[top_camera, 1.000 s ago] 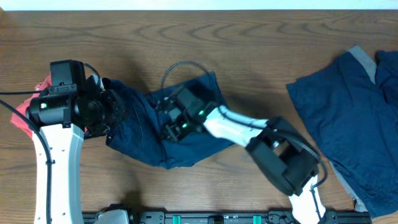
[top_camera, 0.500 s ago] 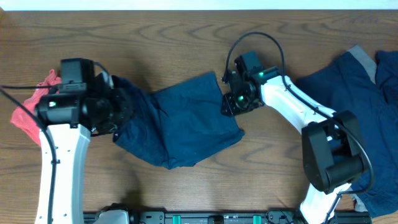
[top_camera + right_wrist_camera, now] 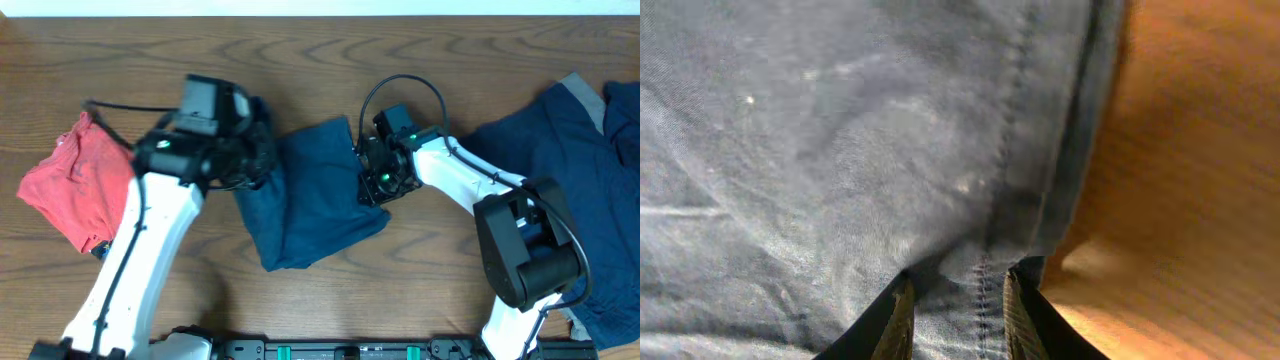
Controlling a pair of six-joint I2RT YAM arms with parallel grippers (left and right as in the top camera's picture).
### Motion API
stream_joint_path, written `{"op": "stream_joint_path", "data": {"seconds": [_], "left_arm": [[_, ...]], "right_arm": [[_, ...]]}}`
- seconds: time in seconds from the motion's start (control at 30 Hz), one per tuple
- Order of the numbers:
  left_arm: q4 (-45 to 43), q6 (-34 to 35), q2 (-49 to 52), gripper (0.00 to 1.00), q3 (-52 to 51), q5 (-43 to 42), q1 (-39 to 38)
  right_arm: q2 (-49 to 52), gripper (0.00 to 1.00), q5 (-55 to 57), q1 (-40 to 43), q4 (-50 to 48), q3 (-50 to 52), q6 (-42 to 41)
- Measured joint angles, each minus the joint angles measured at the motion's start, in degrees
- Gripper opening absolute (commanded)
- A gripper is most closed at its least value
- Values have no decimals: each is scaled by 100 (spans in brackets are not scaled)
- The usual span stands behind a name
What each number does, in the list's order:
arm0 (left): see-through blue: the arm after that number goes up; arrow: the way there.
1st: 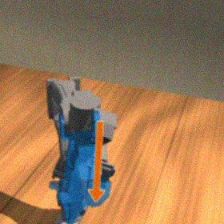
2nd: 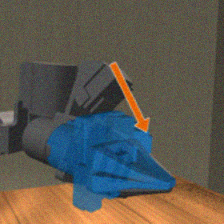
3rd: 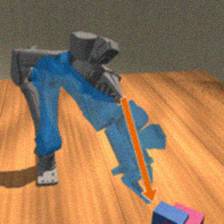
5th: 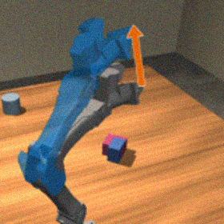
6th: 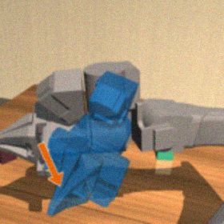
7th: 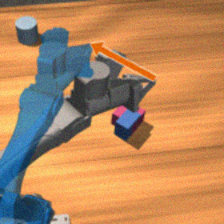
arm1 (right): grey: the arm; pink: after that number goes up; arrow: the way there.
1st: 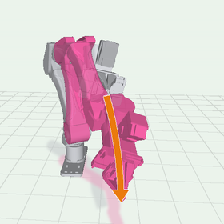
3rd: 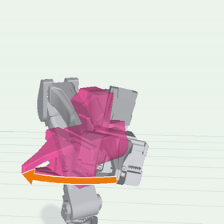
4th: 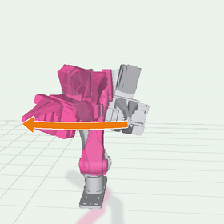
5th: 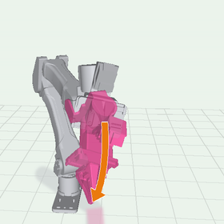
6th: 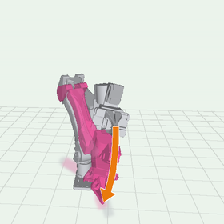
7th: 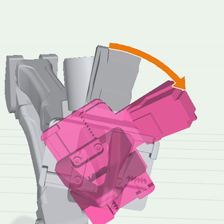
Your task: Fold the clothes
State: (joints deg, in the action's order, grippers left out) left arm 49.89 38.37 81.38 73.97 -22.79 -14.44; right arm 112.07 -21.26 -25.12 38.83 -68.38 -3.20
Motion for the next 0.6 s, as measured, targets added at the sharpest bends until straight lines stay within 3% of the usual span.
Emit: {"op": "stream_joint_path", "data": {"seconds": [0.37,0.4,0.47,0.53,0.6], "left_arm": [[-1062,970,1126,6,0,-44,-970],[-1071,994,1180,17,0,-46,-1008],[-1073,999,1250,47,0,-68,-1047],[-1078,1001,1266,57,0,-98,-1058],[-1095,863,1261,58,7,-107,-1014]], "right_arm": [[-28,30,120,-254,-76,31,-162],[-28,31,138,-256,-76,31,-199],[-35,32,197,-271,-50,26,-293],[-39,32,352,-271,107,-11,-431],[-42,32,656,-254,442,-90,-588]]}}
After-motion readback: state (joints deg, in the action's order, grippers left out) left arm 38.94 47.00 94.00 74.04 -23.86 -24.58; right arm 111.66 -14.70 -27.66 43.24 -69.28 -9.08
